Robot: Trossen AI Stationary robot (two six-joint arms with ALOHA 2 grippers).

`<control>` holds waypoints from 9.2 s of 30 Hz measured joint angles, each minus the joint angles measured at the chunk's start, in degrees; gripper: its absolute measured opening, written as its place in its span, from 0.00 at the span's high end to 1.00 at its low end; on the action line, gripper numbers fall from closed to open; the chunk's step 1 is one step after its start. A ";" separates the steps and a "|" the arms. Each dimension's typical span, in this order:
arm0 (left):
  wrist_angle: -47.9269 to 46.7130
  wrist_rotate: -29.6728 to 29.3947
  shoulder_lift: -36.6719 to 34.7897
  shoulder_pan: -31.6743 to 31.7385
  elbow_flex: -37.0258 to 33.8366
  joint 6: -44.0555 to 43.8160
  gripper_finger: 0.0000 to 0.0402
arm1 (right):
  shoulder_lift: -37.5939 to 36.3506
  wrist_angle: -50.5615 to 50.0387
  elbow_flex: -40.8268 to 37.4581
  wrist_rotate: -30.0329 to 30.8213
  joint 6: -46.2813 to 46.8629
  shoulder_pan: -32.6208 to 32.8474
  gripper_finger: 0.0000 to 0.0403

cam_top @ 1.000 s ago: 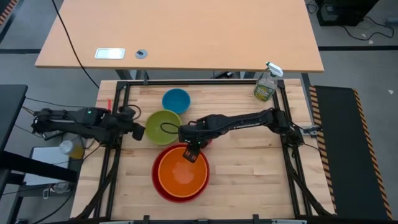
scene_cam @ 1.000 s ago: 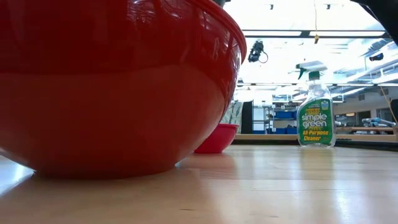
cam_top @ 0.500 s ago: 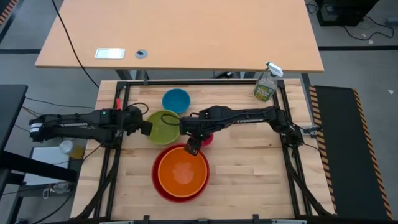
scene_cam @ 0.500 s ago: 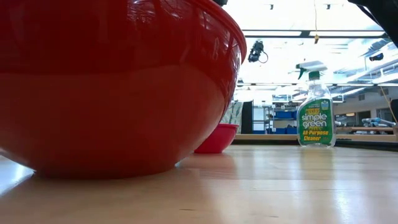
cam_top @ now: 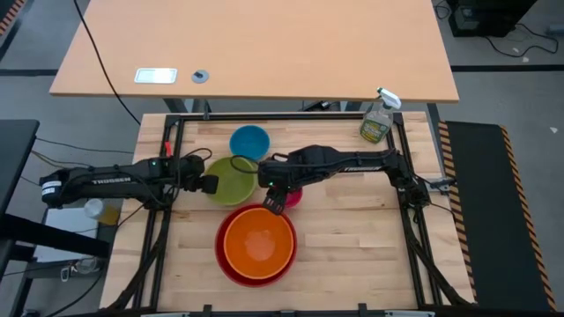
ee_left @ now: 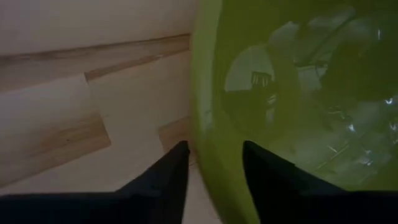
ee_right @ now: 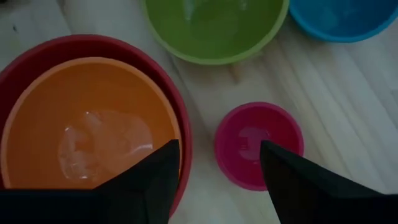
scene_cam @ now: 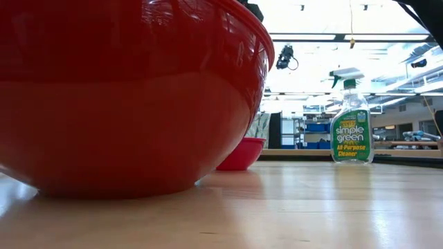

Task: Nest bowls inside each other
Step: Stack the green bowl on the orange bowl, then stack the blue bowl on the green bowl

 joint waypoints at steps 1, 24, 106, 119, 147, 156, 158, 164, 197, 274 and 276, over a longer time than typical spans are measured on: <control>-0.02 0.00 0.00 0.00 0.00 0.15 0.68 | 0.00 0.00 0.00 -0.02 -0.10 -0.03 0.43; -2.29 -2.64 -0.22 0.00 3.78 1.09 0.98 | -0.44 -0.13 -0.09 1.27 3.02 -0.59 0.43; 0.22 -1.62 52.37 -35.82 43.39 -17.89 0.81 | -22.60 -4.24 -0.11 -5.00 -34.25 -31.57 0.48; -1.32 -2.75 45.09 -34.94 43.41 -18.32 0.51 | -22.60 -0.37 -0.11 -8.17 -35.09 -31.57 0.48; -3.67 -11.93 35.55 -32.40 48.68 0.65 0.52 | -22.05 0.31 -4.30 -15.61 -35.49 -31.23 0.48; 8.12 -9.27 39.77 -36.82 48.79 11.09 0.52 | -30.58 13.16 -22.39 -18.14 -37.70 -29.70 0.49; 7.96 -9.59 40.83 -37.22 48.63 10.42 0.52 | -35.23 19.55 -29.90 -18.16 -37.12 -29.94 0.50; 5.78 -16.62 40.12 -36.73 48.65 7.47 0.52 | -47.11 34.48 -49.34 -17.82 -29.24 -26.86 0.53; -4.88 -0.32 33.24 17.47 40.06 30.90 0.60 | -37.81 49.44 -62.31 -13.48 -12.17 -20.43 0.54; 1.93 7.36 54.88 28.75 40.30 41.47 0.96 | -32.30 56.72 -62.31 -11.36 -3.21 -22.02 0.54; 1.86 7.30 54.85 28.76 40.28 41.46 0.96 | -32.30 56.72 -62.31 -11.34 -3.12 -21.77 0.54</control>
